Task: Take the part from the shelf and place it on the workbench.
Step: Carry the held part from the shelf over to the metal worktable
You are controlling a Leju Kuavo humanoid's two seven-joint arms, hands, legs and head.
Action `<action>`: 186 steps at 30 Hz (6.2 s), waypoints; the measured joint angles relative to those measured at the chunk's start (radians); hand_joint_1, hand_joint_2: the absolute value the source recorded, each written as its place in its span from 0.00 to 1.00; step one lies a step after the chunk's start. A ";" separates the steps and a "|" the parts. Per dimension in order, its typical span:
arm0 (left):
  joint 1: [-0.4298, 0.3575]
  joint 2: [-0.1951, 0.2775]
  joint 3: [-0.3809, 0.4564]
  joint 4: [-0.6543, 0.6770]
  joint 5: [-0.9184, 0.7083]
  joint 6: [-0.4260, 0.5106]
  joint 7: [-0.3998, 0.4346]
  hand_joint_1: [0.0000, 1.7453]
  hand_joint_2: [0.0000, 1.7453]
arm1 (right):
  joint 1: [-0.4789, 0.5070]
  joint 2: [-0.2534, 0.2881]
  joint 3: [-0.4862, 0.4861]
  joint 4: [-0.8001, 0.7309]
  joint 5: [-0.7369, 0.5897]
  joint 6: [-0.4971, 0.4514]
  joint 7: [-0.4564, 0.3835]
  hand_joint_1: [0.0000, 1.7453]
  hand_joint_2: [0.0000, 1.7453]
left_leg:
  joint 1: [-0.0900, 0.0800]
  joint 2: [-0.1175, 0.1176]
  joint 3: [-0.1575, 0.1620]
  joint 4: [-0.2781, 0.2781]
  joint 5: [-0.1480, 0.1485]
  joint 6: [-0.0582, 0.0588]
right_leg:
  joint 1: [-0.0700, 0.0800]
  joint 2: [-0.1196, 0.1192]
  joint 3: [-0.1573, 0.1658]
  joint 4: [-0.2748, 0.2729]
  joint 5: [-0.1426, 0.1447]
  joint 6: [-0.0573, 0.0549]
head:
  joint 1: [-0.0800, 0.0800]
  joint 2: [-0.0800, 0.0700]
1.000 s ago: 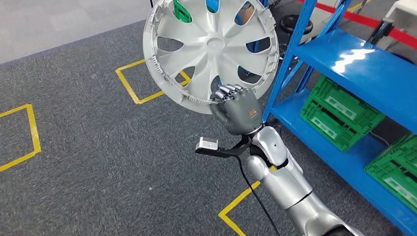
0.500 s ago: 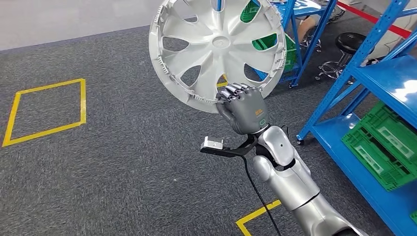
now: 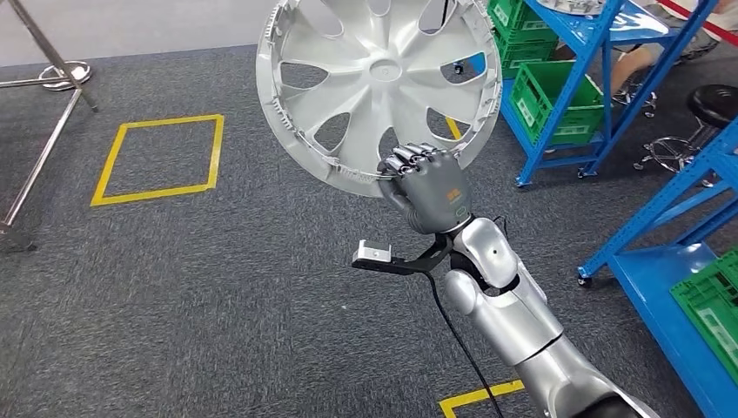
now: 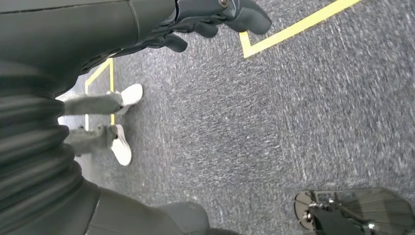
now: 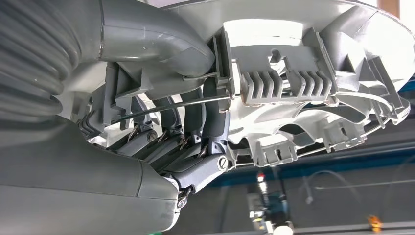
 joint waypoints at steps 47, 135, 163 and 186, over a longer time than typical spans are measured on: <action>0.001 0.013 0.001 0.000 0.013 0.006 -0.034 0.00 1.00 | -0.069 0.026 0.037 0.080 -0.018 0.000 -0.010 1.00 1.00 | 0.009 -0.212 -0.022 -0.007 0.031 0.023 | -0.004 0.182 -0.019 0.012 0.005 0.004 | 0.023 0.000; 0.000 0.020 0.003 -0.001 0.068 0.089 -0.074 0.00 1.00 | -0.092 0.021 0.061 0.112 -0.103 -0.011 -0.043 1.00 1.00 | 0.000 -0.140 -0.023 -0.019 0.040 0.022 | -0.011 0.126 -0.029 0.000 0.022 0.017 | 0.030 0.000; 0.000 0.020 0.003 -0.001 0.060 0.082 -0.076 0.00 1.00 | -0.079 0.025 0.061 0.124 -0.124 -0.034 -0.075 1.00 1.00 | 0.012 -0.076 -0.156 0.265 -0.081 -0.007 | -0.020 0.101 -0.004 0.005 -0.003 -0.009 | 0.021 0.000; -0.003 0.008 0.002 0.000 0.044 0.085 -0.065 0.00 1.00 | -0.097 0.008 0.061 0.111 -0.138 -0.012 -0.063 1.00 1.00 | -0.005 -0.097 0.050 -0.005 -0.030 0.029 | 0.006 0.109 -0.063 -0.006 0.052 -0.008 | 0.021 0.000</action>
